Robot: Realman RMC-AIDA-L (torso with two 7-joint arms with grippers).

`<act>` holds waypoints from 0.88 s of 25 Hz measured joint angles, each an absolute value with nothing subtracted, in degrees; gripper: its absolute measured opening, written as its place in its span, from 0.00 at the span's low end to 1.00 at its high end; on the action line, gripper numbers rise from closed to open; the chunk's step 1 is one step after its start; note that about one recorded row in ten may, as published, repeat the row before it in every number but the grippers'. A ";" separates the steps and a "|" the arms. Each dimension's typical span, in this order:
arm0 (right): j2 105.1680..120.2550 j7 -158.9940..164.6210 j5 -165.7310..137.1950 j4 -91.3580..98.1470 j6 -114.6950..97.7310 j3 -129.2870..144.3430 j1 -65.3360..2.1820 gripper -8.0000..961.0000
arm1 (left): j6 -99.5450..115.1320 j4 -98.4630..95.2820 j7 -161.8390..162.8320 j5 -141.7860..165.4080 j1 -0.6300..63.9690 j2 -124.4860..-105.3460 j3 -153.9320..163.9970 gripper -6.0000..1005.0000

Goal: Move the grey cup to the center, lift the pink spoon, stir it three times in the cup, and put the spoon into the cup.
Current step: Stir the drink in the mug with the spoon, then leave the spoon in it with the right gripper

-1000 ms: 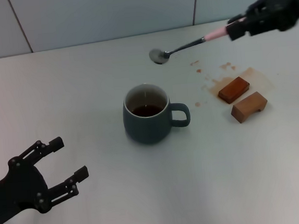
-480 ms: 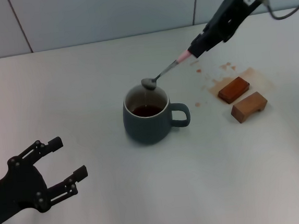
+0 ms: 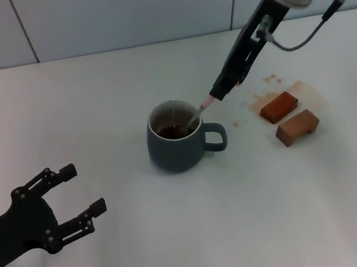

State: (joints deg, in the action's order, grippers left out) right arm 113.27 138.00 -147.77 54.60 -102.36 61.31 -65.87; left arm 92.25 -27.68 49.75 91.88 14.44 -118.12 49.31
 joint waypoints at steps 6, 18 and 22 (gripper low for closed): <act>114.29 137.82 -148.84 52.37 -99.51 63.23 -67.69 0.13 | 92.25 -27.68 49.74 91.91 14.41 -118.18 49.30 0.86; 114.69 137.49 -150.90 48.98 -98.85 62.61 -70.80 0.13 | 92.28 -27.60 49.74 91.94 14.42 -118.21 49.30 0.86; 114.70 137.52 -150.66 48.75 -96.37 62.70 -70.88 0.13 | 92.28 -27.59 49.83 91.93 14.41 -118.21 49.31 0.86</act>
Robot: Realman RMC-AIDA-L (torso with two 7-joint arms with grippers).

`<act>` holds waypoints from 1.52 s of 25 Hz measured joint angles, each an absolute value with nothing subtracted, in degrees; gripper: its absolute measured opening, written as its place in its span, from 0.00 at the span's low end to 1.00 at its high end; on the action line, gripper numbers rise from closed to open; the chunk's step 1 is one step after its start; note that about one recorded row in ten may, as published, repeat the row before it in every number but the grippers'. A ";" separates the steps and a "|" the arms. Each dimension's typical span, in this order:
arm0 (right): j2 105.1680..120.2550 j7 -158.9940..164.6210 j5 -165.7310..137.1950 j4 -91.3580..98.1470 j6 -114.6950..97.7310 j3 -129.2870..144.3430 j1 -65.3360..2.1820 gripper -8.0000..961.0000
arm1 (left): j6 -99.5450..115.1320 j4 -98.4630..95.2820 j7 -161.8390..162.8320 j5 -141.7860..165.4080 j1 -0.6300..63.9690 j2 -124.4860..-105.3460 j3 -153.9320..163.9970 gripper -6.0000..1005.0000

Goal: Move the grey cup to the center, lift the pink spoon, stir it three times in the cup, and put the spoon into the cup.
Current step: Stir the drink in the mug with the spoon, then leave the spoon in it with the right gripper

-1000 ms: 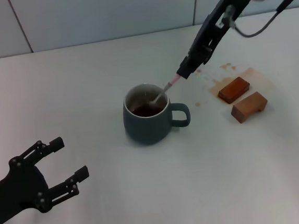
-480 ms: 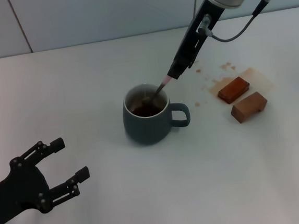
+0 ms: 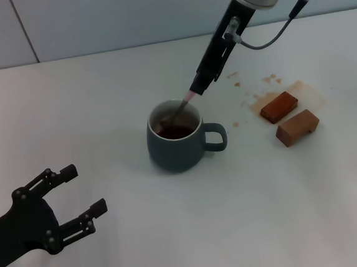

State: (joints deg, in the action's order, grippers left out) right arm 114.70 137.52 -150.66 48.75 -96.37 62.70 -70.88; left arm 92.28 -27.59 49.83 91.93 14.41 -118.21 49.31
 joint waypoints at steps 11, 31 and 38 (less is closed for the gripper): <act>115.14 137.06 -151.59 47.07 -97.61 62.62 -72.41 0.13 | 92.27 -27.59 49.77 91.98 14.36 -118.20 49.30 0.86; 116.13 137.68 -154.52 45.95 -95.05 63.15 -72.92 0.13 | 92.36 -27.60 50.05 92.02 14.33 -118.11 49.14 0.86; 117.04 137.54 -154.60 45.94 -92.87 63.20 -72.43 0.17 | 92.37 -27.60 50.16 92.02 14.42 -118.11 49.26 0.86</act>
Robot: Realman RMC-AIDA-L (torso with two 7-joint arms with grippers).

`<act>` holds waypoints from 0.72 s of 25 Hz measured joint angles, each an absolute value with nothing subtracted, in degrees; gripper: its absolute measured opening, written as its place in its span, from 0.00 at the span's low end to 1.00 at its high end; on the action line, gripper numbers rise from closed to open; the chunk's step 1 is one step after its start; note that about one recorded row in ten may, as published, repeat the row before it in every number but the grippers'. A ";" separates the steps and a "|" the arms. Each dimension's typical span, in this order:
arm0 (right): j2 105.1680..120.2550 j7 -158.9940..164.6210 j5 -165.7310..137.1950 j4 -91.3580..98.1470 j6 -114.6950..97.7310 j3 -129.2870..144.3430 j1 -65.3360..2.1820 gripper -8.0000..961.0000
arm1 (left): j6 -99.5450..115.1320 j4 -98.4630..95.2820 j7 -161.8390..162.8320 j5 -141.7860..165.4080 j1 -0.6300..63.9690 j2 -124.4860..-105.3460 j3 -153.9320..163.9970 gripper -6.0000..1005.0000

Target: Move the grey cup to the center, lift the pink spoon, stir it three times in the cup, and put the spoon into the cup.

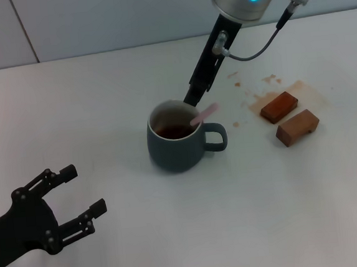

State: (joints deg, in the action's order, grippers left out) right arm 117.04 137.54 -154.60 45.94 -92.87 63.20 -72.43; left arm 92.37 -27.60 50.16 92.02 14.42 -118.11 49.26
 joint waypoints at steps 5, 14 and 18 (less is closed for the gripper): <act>117.56 137.29 -154.65 46.42 -91.51 63.27 -71.98 0.33 | 92.35 -27.60 50.23 92.02 14.42 -118.11 49.30 0.86; 118.89 130.16 -139.59 70.29 -89.11 61.25 -53.33 0.61 | 92.33 -27.60 50.27 92.02 14.48 -118.12 49.24 0.86; 118.31 112.06 -112.08 73.88 -86.08 52.10 -34.76 0.67 | 92.24 -27.60 50.27 92.02 14.79 -118.05 48.91 0.86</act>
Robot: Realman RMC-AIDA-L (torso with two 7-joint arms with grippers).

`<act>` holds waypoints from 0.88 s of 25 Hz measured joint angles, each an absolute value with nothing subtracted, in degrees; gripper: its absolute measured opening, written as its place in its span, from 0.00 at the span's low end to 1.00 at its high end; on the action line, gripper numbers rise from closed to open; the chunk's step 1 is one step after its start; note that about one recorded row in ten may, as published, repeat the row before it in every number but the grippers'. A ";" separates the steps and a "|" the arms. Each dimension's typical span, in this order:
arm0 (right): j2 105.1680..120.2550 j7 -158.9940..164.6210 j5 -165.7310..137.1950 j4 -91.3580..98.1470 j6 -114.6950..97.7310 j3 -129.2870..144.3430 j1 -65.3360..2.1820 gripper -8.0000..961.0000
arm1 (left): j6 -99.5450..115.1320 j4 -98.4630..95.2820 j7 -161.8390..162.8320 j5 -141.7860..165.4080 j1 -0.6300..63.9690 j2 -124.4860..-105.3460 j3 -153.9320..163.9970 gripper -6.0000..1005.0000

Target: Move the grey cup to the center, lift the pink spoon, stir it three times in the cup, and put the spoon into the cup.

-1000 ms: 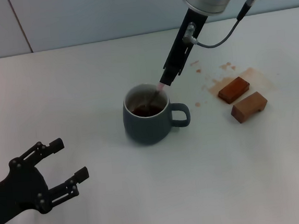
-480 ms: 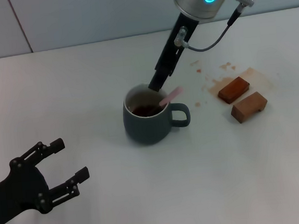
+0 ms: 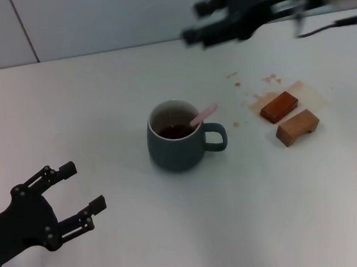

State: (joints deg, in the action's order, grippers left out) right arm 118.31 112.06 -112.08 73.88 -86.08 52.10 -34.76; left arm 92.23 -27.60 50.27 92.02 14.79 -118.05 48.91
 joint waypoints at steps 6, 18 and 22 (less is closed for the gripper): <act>116.30 90.07 -91.65 56.81 -88.75 43.52 -24.34 0.72 | 92.23 -27.60 50.38 91.97 15.09 -118.03 48.77 0.86; 109.25 71.12 -100.83 33.29 -87.64 42.78 -22.49 0.84 | 90.87 -27.63 60.75 94.53 21.45 -114.42 48.79 0.86; 110.22 69.80 -103.88 34.05 -88.27 43.12 -22.30 0.85 | 90.66 -28.43 65.57 96.45 24.44 -112.15 49.05 0.86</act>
